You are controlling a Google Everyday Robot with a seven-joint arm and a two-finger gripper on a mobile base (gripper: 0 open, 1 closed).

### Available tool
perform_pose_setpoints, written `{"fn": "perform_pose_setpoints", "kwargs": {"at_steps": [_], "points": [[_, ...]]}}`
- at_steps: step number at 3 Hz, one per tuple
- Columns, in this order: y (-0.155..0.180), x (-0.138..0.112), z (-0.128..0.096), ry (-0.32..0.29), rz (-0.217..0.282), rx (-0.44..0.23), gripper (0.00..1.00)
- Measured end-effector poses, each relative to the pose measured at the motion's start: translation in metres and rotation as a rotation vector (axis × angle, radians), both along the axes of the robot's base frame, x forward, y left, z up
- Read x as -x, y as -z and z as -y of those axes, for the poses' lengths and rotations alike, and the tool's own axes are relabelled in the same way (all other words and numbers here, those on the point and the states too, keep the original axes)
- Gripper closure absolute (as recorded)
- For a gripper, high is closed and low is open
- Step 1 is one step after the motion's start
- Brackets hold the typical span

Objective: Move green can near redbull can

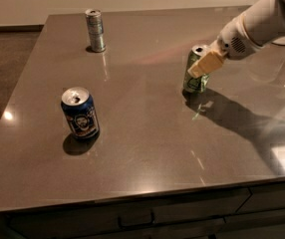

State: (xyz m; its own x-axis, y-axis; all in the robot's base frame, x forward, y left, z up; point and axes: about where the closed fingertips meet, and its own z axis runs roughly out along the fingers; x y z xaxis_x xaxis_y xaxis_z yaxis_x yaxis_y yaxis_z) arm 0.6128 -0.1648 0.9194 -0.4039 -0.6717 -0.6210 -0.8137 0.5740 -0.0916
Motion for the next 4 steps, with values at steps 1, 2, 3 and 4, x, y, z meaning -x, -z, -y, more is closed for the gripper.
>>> {"fn": "perform_pose_setpoints", "kwargs": {"at_steps": [1,2,3,4], "points": [[-0.016,-0.018,-0.023,-0.050,0.014,-0.033,0.97],[-0.030,-0.035,-0.052,-0.102,0.031,-0.060,1.00],[-0.030,-0.035,-0.052,-0.102,0.031,-0.060,1.00],[-0.026,-0.039,-0.053,-0.093,0.020,-0.030,1.00]]}}
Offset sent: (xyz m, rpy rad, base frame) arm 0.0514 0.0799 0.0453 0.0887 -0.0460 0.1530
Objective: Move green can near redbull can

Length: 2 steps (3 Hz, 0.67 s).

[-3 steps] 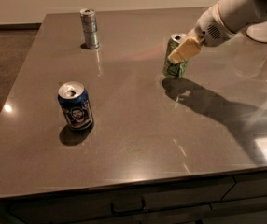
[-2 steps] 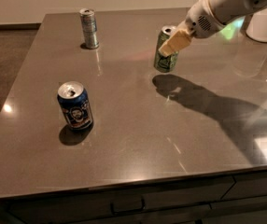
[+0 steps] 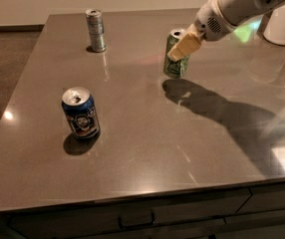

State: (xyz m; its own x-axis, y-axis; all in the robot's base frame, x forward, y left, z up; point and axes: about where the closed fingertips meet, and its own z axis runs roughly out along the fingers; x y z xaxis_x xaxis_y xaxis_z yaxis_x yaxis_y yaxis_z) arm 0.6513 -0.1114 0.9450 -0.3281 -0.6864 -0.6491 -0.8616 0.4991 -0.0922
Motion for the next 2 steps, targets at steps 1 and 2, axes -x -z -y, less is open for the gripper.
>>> {"fn": "perform_pose_setpoints", "kwargs": {"at_steps": [1,2], "points": [[0.007,-0.018,-0.015,0.008,0.003,0.012,1.00],[0.015,-0.043,-0.040,-0.008,0.007,0.009,1.00]]}}
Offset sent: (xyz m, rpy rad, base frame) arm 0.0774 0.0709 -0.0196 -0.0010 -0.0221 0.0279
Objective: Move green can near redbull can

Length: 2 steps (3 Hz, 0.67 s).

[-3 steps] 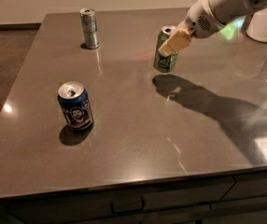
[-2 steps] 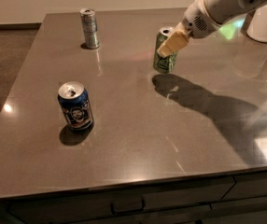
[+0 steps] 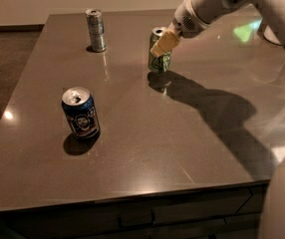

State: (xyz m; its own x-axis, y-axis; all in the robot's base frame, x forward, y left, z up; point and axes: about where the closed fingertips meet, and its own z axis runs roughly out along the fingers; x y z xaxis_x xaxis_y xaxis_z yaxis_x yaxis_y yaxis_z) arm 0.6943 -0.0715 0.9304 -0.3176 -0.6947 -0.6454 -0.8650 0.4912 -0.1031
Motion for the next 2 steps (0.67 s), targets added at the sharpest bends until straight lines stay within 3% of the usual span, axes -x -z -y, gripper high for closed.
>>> {"fn": "perform_pose_setpoints", "kwargs": {"at_steps": [2], "points": [[0.006,-0.050,-0.054,-0.051,0.012,-0.033,1.00]]}}
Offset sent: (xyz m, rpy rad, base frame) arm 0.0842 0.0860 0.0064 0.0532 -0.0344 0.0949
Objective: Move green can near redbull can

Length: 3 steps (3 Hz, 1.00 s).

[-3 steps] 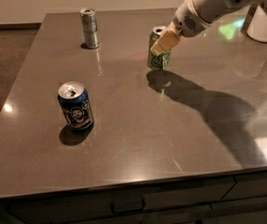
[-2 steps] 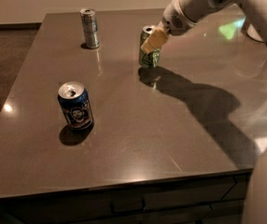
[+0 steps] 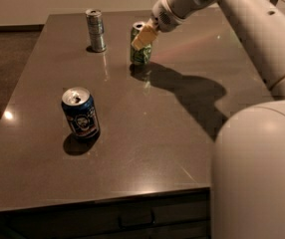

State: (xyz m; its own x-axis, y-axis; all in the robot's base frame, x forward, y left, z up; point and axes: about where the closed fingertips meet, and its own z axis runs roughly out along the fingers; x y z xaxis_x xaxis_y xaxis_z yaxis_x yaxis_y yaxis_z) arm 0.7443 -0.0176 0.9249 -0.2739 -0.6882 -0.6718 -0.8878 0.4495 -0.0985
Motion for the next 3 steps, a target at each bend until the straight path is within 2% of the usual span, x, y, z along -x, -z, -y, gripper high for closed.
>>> {"fn": "perform_pose_setpoints", "kwargs": {"at_steps": [1,3], "points": [[-0.002,-0.017,-0.030,-0.044,0.013,-0.014,1.00],[-0.007,-0.036,-0.070,-0.106,0.035,-0.027,1.00]]}}
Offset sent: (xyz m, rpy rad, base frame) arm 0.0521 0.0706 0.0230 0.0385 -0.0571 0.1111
